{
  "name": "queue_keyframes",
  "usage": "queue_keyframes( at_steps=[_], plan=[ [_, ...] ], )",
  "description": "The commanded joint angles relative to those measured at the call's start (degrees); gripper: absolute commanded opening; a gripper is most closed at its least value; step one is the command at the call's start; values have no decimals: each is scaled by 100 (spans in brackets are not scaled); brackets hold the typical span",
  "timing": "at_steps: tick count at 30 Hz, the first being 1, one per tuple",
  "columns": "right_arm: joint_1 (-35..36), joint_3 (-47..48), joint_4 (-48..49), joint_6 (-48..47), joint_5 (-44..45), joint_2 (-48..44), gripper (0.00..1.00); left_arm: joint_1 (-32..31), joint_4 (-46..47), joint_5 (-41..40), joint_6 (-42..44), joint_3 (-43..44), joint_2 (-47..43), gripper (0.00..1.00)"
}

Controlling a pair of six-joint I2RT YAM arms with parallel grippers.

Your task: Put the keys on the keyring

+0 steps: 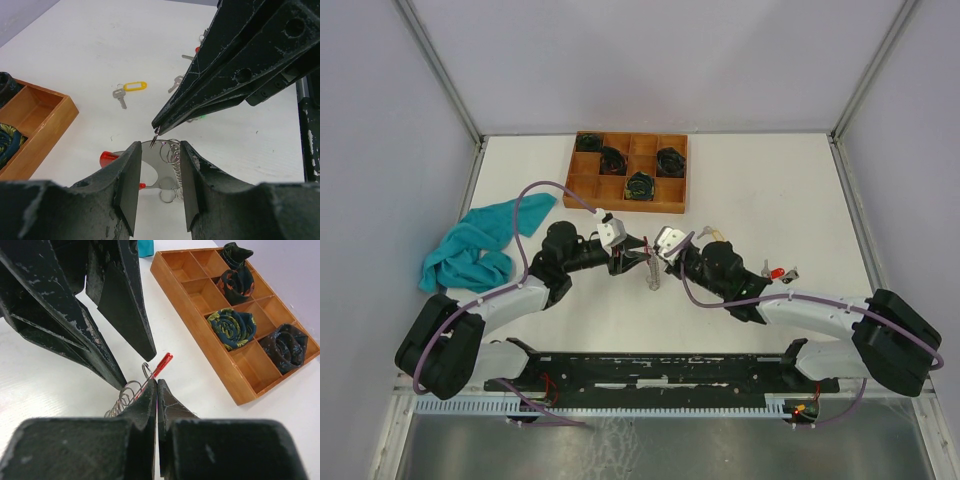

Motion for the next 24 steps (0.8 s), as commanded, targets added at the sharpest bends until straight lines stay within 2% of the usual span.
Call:
queue_keyframes(
  at_steps=[1,8,15,24],
  plan=[
    [41,380,-13,-190,-119,-168,1,-28,55,63,105,82,-25,43],
    [41,471,-177,-189,-276,-143,1,-24,121,-7,228,60,-22,41],
    [45,515,-224,-189,-368,-108,1,-25,28,24,382,92,-31,26],
    [39,564,-344,-198,-445,-156,1,-24,-86,53,460,145,26,24]
  ],
)
